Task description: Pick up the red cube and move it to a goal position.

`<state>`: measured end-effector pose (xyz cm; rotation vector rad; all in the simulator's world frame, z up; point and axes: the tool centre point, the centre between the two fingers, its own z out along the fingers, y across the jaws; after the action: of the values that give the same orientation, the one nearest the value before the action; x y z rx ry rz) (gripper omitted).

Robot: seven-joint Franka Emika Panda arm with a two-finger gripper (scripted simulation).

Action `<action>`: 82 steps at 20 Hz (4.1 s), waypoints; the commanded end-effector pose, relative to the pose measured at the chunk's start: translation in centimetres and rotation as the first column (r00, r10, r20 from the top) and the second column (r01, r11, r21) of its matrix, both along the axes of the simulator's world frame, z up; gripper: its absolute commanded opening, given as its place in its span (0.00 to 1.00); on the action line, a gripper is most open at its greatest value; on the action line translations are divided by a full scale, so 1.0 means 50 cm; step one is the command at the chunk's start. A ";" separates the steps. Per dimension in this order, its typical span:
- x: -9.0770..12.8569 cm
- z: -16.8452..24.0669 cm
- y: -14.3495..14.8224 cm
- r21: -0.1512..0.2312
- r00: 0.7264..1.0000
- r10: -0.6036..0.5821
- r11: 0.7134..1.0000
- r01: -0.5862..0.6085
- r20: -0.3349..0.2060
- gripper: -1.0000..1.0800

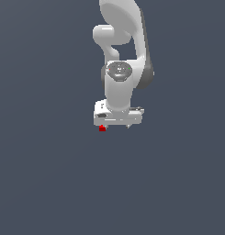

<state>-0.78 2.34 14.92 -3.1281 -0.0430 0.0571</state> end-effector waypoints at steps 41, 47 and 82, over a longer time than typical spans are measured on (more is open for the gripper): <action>-0.173 -0.252 -0.157 -0.012 0.999 0.039 0.999 -0.039 0.036 0.00; -0.173 -0.252 -0.157 -0.012 0.999 0.039 0.999 -0.039 0.036 0.00; 0.151 -0.055 -0.067 -0.012 0.999 0.039 0.999 -0.039 0.037 0.00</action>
<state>6.06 -1.20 11.75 -3.1399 -0.1051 0.0000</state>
